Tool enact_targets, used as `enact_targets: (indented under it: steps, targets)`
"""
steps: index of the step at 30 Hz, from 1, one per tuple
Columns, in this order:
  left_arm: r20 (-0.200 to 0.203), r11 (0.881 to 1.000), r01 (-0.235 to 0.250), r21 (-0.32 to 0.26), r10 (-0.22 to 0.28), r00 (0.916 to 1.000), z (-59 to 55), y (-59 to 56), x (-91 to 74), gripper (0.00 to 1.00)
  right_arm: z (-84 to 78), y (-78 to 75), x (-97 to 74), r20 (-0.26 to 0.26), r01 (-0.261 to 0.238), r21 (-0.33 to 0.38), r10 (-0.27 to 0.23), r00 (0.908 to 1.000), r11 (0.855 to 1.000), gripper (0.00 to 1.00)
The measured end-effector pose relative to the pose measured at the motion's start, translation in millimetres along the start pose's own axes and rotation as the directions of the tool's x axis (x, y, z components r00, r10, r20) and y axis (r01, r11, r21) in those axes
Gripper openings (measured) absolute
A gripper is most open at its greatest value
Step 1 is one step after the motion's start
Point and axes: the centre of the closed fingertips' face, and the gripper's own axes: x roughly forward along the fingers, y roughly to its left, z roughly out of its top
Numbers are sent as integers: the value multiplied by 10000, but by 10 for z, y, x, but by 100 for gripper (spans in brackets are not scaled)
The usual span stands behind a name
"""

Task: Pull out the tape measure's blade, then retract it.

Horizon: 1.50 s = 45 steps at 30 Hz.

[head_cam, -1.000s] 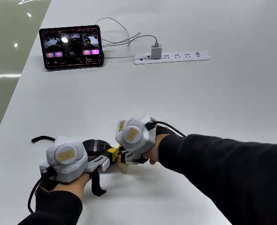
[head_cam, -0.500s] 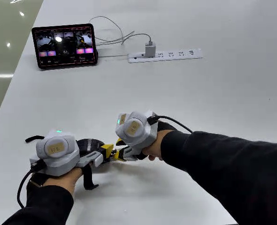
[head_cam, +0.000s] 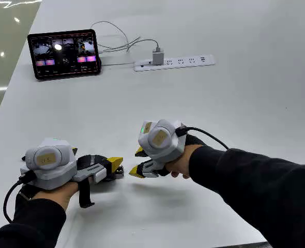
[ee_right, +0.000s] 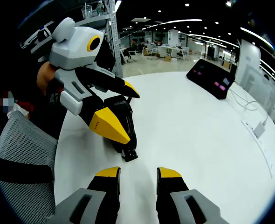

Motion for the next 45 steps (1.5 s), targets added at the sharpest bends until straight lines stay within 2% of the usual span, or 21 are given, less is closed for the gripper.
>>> enact_targets:
  steps: [3,8,12,16,21,24,26,28,30,32,34,36,37,38,40,45]
  targets:
    - [-43,9998,155,107,-155,9999,12,-28,-13,88,-37,-28,-88,61,219,124,-220,9997,9997,28]
    - [-193,9967,413,699,-400,9990,11,-96,-56,90,-117,-65,-249,258,501,310,-509,9984,9983,29]
    - [-258,9928,624,1022,-601,9979,4,-116,-67,96,-172,-119,-366,473,786,870,-829,9954,9931,32]
    - [-334,9915,757,1060,-726,9968,-8,-87,-87,99,-229,-143,-519,688,991,1080,-1069,9919,9892,33]
    - [-459,9864,1297,1012,-1256,9910,-30,-147,-139,99,-391,-185,-747,845,1237,1618,-1386,9867,9790,37]
    - [-798,9815,1572,1092,-1490,9856,-85,-179,-172,99,-491,-211,-872,826,1418,1732,-1578,9840,9746,39]
    - [-977,9759,1443,1638,-1295,9868,-115,-136,-192,99,-553,-234,-957,835,1550,1877,-1730,9814,9699,40]
    - [-1053,9769,1487,1534,-1335,9854,-133,-143,-203,99,-598,-231,-1006,805,1612,1871,-1787,9806,9690,42]
    - [-1409,9755,1441,1663,-1211,9826,-195,-99,-228,99,-675,-224,-1054,700,1617,1992,-1787,9814,9665,43]
    - [-1194,9696,1708,1751,-1513,9813,-173,-129,-257,99,-742,-202,-1098,621,1586,2047,-1745,9827,9659,47]
    - [-1074,9681,1618,1913,-1432,9838,-159,-99,-294,99,-790,-196,-1164,610,1641,2081,-1802,9817,9642,48]
    - [-775,9619,2009,1853,-1895,9788,-115,-162,-317,99,-832,-204,-1219,612,1711,2145,-1880,9803,9616,49]
    - [-1015,9656,1931,1739,-1775,9789,-153,-132,-338,99,-869,-213,-1259,587,1790,2160,-1958,9789,9599,50]
    - [-1049,9656,1986,1676,-1829,9775,-159,-134,-347,99,-893,-216,-1286,551,1836,2153,-1996,9783,9591,51]
    - [-946,9605,2241,1650,-2108,9729,-144,-181,-383,99,-950,-227,-1360,531,1913,2190,-2075,9768,9568,52]
    - [-973,9561,2394,1690,-2255,9694,-155,-160,-437,99,-1063,-269,-1551,533,2121,2304,-2300,9717,9497,58]
